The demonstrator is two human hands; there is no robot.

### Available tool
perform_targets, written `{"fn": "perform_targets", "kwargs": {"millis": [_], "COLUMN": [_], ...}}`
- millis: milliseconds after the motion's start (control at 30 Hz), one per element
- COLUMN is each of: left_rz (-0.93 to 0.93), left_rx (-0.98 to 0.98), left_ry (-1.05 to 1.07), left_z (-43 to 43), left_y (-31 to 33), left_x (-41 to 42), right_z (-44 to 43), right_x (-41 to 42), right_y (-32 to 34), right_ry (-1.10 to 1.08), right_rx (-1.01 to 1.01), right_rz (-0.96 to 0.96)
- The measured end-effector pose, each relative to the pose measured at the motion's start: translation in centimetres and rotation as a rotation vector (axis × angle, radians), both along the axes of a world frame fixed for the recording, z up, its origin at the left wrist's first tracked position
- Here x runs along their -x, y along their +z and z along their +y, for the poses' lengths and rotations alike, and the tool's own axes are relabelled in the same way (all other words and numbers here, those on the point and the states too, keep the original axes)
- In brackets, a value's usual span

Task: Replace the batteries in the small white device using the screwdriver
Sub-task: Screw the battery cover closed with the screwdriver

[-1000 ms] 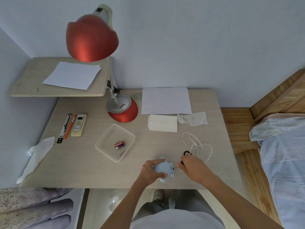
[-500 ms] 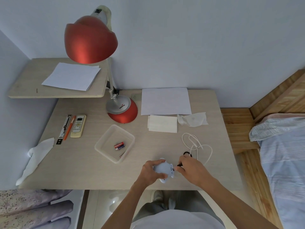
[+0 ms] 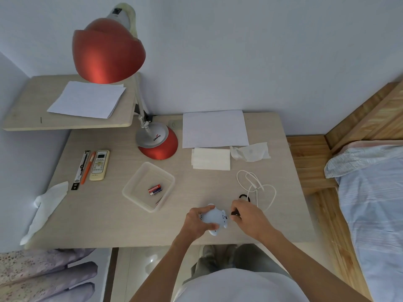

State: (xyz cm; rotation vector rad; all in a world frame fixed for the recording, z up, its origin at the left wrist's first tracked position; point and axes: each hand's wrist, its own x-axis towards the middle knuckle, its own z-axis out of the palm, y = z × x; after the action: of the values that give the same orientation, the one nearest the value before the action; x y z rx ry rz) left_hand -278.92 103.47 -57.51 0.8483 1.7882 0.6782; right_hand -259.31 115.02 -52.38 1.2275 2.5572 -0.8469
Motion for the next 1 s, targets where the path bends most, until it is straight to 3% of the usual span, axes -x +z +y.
{"fn": "perform_targets", "kwargs": {"millis": [233,567,833,1000], "left_rz": [-0.004,0.042,0.084,0.089], "left_rx": [0.022,0.013,0.009,0.01], "left_ry": [0.078,0.119,0.12,0.133], "left_z": [-0.4,-0.8,-0.7,-0.9], "left_y": [0.8,0.9,0.8,0.8], "left_x": [-0.8,-1.1,-1.5,-1.7], "right_z": [0.6,0.6,1.1,1.3], "right_x": [-0.2,-0.4,0.5,0.3], "right_y": [0.2,0.3,-0.2,-0.8], "right_ry": [0.053,0.078,0.172,0.177], "right_rx": [-0.022,-0.018,-0.167,-0.147], "right_rz": [-0.12,0.104,-0.088,0.026]}}
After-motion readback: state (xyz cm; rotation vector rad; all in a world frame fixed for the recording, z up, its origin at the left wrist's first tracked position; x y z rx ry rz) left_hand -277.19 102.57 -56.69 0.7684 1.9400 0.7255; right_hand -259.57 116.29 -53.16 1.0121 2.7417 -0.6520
